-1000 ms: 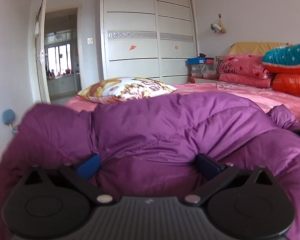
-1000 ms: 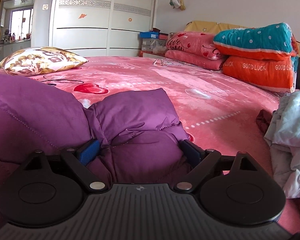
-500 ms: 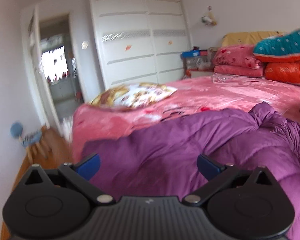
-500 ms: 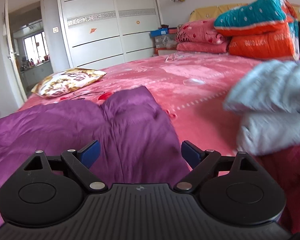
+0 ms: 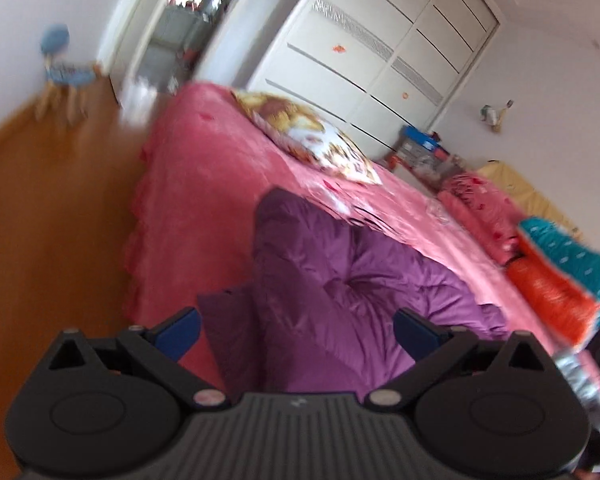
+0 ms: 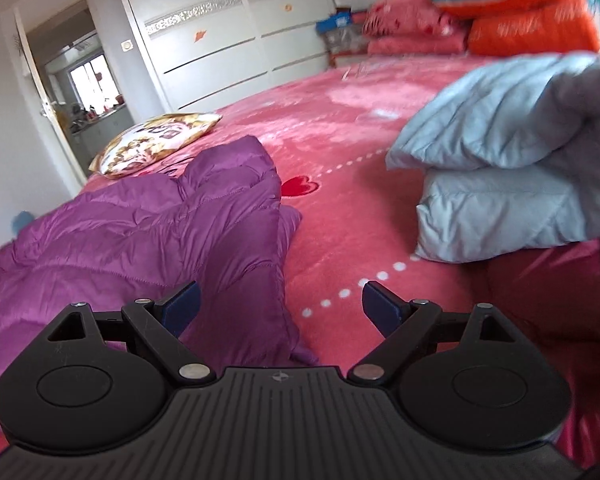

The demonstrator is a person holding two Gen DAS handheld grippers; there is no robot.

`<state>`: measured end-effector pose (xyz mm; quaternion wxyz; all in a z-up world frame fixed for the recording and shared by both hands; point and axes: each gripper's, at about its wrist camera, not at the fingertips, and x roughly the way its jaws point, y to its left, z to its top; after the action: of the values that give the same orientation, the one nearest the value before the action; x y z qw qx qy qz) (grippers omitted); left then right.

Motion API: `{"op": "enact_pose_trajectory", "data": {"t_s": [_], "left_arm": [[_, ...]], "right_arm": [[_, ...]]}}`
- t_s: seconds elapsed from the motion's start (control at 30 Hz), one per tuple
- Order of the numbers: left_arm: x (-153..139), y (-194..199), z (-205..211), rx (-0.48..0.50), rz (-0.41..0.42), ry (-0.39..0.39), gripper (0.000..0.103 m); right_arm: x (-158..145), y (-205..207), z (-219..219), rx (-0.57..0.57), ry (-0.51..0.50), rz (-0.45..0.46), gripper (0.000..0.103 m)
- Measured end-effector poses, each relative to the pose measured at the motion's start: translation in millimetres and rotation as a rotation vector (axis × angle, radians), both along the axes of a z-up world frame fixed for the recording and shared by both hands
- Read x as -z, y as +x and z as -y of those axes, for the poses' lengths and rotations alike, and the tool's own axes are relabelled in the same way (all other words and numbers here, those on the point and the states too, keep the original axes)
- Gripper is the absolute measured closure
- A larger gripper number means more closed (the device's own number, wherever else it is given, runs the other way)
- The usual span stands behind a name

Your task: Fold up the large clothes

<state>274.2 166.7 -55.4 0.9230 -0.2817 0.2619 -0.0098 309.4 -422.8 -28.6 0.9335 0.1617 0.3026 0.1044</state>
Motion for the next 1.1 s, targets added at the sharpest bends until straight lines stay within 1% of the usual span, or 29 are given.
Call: {"op": "enact_pose_trajectory", "data": {"t_s": [0.07,0.13,0.2,0.27,0.4,0.47,0.57,0.7,0.77,0.83,0.87,0.97,1.0,1.03,1.07,1.1], "left_arm": [[14.5,18.2,0.5,0.035,-0.043,-0.047,0.001],[28.1,34.7,0.5,0.050,-0.111,-0.068,0.002],[38.4,49.1,4.1,0.076,-0.158,-0.082,0.002],[44.7,61.3,6.7,0.098,-0.190,-0.085,0.002],[58.1,81.3,2.2,0.172,-0.234,-0.148,0.001],[65.5,85.7,-0.6,0.200,-0.244,-0.191,0.000],[73.2,93.3,-7.2,0.253,-0.250,-0.242,0.001],[73.8,103.4,-8.2,0.347,-0.248,-0.262,0.001],[73.0,108.7,-5.5,0.391,-0.249,-0.265,0.002],[70.6,115.7,0.3,0.425,-0.255,-0.254,0.002],[69.8,118.5,5.8,0.441,-0.259,-0.238,0.002],[65.0,128.1,20.0,0.469,-0.275,-0.209,0.002],[62.0,130.5,22.5,0.468,-0.275,-0.212,0.004],[59.3,133.0,25.3,0.465,-0.272,-0.213,0.010],[56.1,135.8,27.8,0.463,-0.265,-0.212,0.014],[51.9,138.7,31.2,0.463,-0.260,-0.205,0.021]], "right_arm": [[5.1,17.3,10.7,-0.010,0.065,-0.014,0.000],[12.2,33.8,18.2,-0.017,0.113,-0.045,0.000],[21.6,51.1,23.1,-0.037,0.158,-0.094,0.000],[31.3,67.9,26.5,-0.044,0.195,-0.142,0.000],[42.9,87.3,25.6,-0.105,0.334,-0.191,0.000],[48.1,96.4,20.0,-0.113,0.345,-0.222,0.000],[48.5,110.8,13.8,-0.130,0.382,-0.232,0.000],[51.1,135.5,5.5,-0.167,0.511,-0.288,0.000],[52.5,148.1,-6.2,-0.193,0.545,-0.326,0.000],[52.1,162.3,-24.3,-0.182,0.497,-0.380,0.000],[50.9,167.2,-30.9,-0.163,0.478,-0.392,0.000],[41.9,166.2,-45.7,-0.085,0.451,-0.395,0.000],[37.0,163.9,-52.8,-0.064,0.419,-0.382,0.000],[31.6,160.9,-59.3,-0.048,0.385,-0.368,0.000],[24.2,156.6,-66.1,-0.034,0.348,-0.355,0.005],[17.5,155.1,-73.0,-0.022,0.315,-0.337,0.010]]}}
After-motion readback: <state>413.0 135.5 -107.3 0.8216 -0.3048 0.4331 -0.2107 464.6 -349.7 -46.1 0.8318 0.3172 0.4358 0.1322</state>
